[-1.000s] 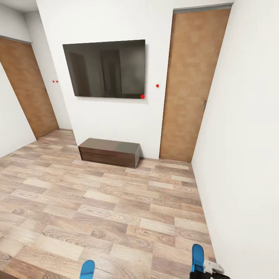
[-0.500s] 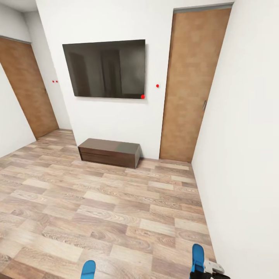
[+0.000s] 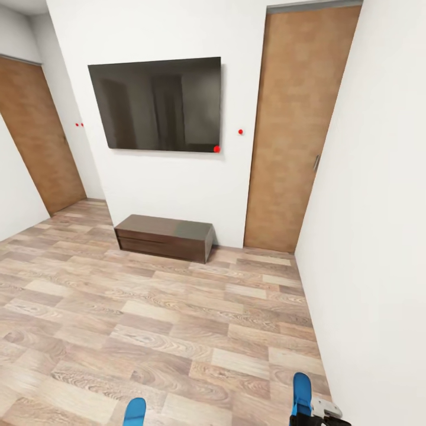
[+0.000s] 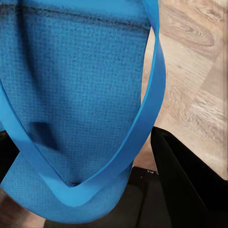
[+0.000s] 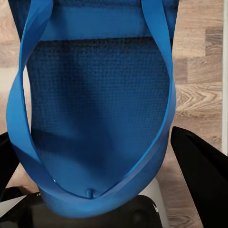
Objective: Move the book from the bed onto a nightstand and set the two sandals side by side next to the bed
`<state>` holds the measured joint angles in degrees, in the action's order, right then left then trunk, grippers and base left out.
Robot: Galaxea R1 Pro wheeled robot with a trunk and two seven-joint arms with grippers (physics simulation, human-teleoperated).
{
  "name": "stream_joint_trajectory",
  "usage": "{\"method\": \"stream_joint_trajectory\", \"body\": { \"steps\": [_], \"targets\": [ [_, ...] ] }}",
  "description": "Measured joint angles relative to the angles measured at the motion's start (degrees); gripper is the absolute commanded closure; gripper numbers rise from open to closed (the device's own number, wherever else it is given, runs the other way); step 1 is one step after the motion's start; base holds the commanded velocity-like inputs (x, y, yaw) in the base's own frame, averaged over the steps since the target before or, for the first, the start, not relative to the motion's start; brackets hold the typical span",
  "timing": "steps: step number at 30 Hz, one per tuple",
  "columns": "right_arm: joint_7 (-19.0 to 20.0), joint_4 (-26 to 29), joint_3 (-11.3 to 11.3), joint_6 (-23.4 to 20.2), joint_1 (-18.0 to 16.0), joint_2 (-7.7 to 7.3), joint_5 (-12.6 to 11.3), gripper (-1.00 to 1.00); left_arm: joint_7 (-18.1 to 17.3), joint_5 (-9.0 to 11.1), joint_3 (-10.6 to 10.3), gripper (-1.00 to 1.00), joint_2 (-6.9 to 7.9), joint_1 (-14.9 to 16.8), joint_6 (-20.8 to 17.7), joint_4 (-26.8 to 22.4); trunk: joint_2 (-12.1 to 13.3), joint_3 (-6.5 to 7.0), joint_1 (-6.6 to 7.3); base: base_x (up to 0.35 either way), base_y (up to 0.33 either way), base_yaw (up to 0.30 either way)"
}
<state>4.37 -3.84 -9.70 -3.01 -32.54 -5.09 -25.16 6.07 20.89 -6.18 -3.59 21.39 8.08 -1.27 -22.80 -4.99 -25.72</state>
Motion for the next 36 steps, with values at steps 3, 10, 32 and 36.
{"method": "stream_joint_trajectory", "body": {
  "steps": [3, 10, 32, 36],
  "targets": [
    [0.0, 0.0, 0.0, 0.0, 0.0, 0.0, 0.0, 1.0, 0.0, 0.0, 0.0, 1.0, 0.0, 0.0, 0.0, 0.0, 0.0, 0.0, 0.0, 0.257, -0.202, 0.0],
    [0.0, 0.0, 0.0, 0.0, 0.0, -0.02, 0.0, 1.0, 0.0, 0.1, 0.0, 1.0, 0.0, 0.0, 0.0, 0.0, 0.0, 0.0, 0.0, 0.254, -0.213, 0.0],
    [0.0, 0.0, 0.0, -0.1, -0.1, -0.02, 0.1, 1.0, -0.1, 0.8, 0.2, 1.0, 1.6, 0.0, 3.3, -9.5, 0.0, 0.0, -0.02, 0.227, -0.123, 0.031],
    [0.0, 0.0, 0.0, -0.1, 0.0, -0.06, 0.1, 1.0, -0.1, 0.8, 0.1, 1.0, 1.59, 0.0, 4.7, -8.5, 0.0, 0.0, -0.03, 0.036, -0.001, 0.267]
  ]
}}
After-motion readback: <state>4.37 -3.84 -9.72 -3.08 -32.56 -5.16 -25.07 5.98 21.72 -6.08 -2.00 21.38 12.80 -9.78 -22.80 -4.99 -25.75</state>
